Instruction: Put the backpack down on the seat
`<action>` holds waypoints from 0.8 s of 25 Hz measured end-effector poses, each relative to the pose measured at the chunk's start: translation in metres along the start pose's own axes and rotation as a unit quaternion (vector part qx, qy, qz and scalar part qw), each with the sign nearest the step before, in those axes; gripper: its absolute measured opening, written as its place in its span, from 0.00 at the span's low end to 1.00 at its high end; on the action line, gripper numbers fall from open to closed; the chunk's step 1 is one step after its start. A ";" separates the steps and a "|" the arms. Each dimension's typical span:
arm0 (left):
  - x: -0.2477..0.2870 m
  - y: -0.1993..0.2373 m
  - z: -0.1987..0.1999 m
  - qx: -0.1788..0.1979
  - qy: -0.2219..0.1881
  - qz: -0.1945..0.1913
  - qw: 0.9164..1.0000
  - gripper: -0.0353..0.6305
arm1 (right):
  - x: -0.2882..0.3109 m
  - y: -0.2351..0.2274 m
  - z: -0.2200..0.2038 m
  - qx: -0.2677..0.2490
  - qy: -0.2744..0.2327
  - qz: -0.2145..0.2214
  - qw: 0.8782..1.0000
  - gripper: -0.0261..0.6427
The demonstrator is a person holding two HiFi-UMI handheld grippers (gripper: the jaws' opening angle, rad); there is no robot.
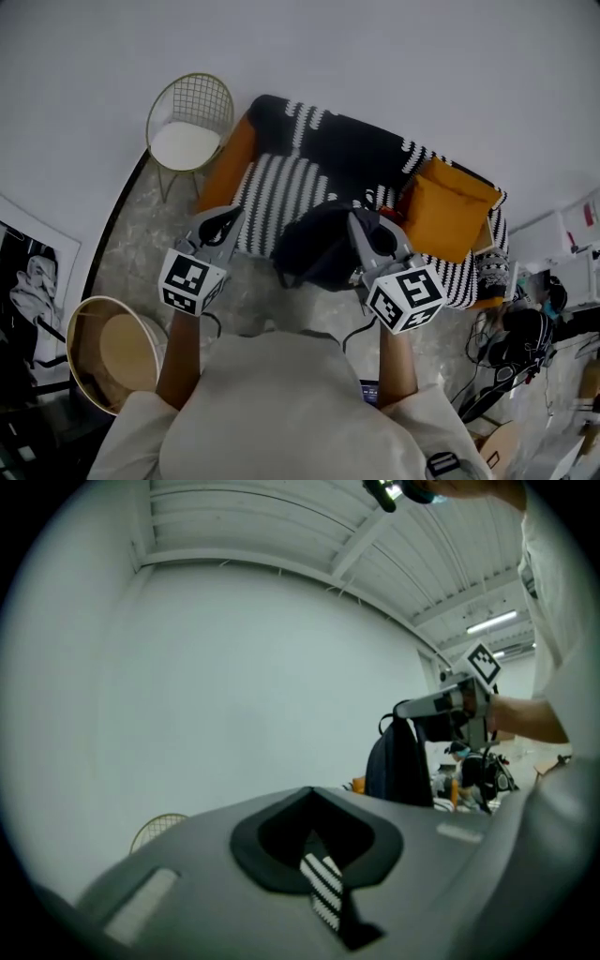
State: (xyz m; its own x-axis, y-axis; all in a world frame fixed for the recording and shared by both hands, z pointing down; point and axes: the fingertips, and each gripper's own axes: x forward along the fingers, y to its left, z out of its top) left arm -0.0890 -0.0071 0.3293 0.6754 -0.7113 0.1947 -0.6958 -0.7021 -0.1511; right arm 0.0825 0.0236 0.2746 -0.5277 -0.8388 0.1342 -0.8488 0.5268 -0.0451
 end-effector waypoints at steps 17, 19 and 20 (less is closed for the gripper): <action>0.080 0.088 -0.023 -0.017 0.022 0.024 0.999 0.06 | 0.122 -0.062 -0.005 0.016 0.018 0.030 0.999 0.05; 0.095 0.101 -0.021 -0.018 0.024 0.027 0.999 0.06 | 0.139 -0.076 -0.002 0.015 0.017 0.034 0.999 0.05; 0.103 0.108 -0.020 -0.017 0.025 0.028 0.999 0.06 | 0.148 -0.083 0.000 0.013 0.016 0.036 0.999 0.05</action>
State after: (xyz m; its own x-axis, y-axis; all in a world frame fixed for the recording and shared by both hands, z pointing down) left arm -0.0992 -0.1555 0.3526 0.6233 -0.7457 0.2352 -0.7401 -0.6597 -0.1302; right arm 0.0749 -0.1440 0.2986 -0.5867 -0.7936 0.1612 -0.8093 0.5817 -0.0822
